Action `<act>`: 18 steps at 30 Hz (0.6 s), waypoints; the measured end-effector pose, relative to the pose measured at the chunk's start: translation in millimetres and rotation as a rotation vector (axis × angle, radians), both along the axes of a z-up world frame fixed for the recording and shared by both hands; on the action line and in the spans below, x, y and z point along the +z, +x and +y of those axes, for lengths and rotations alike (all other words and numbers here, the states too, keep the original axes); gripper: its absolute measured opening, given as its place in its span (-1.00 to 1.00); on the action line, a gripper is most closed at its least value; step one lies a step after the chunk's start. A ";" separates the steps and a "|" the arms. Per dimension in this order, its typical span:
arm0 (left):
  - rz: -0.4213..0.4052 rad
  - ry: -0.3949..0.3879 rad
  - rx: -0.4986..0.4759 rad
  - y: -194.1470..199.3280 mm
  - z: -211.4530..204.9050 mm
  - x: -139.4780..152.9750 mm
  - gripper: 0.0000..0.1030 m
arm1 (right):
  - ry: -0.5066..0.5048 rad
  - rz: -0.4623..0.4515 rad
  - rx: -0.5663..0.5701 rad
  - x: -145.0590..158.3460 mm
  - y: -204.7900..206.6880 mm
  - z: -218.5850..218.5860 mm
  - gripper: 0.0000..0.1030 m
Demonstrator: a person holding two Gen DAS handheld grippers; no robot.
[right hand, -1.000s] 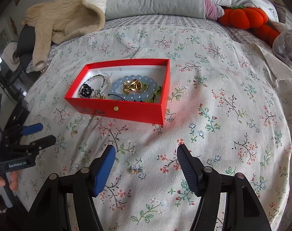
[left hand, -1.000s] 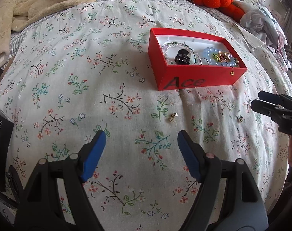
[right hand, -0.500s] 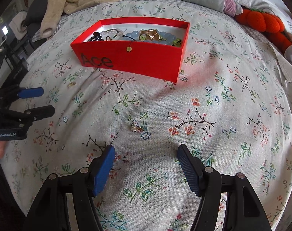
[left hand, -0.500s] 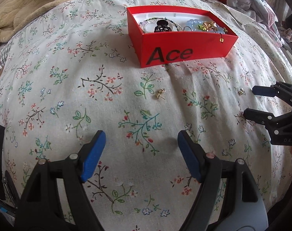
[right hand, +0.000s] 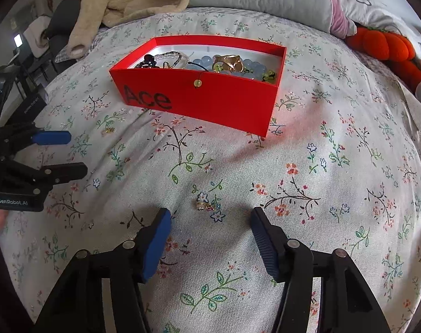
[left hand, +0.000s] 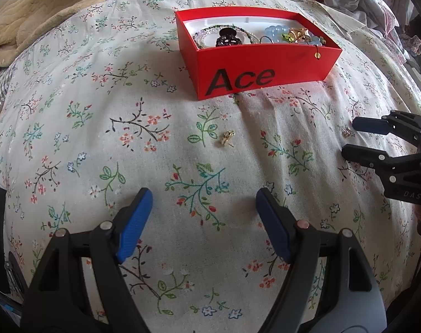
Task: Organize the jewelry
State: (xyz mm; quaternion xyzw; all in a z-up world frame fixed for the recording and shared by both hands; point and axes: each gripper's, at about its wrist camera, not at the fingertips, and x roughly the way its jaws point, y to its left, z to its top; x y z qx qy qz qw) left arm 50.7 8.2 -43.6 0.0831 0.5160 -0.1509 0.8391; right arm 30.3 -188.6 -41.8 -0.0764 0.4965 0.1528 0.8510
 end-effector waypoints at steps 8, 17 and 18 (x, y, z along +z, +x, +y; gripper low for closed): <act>0.003 -0.013 0.003 1.7 -1.6 0.8 0.50 | 0.012 0.005 0.000 1.1 4.9 0.7 -0.36; -0.001 -0.027 0.001 0.8 -3.3 4.3 0.50 | 0.017 0.019 -0.004 2.1 9.7 2.3 -0.76; -0.001 -0.029 0.002 0.5 -3.0 4.6 0.50 | 0.017 0.020 -0.005 2.3 9.7 2.0 -0.77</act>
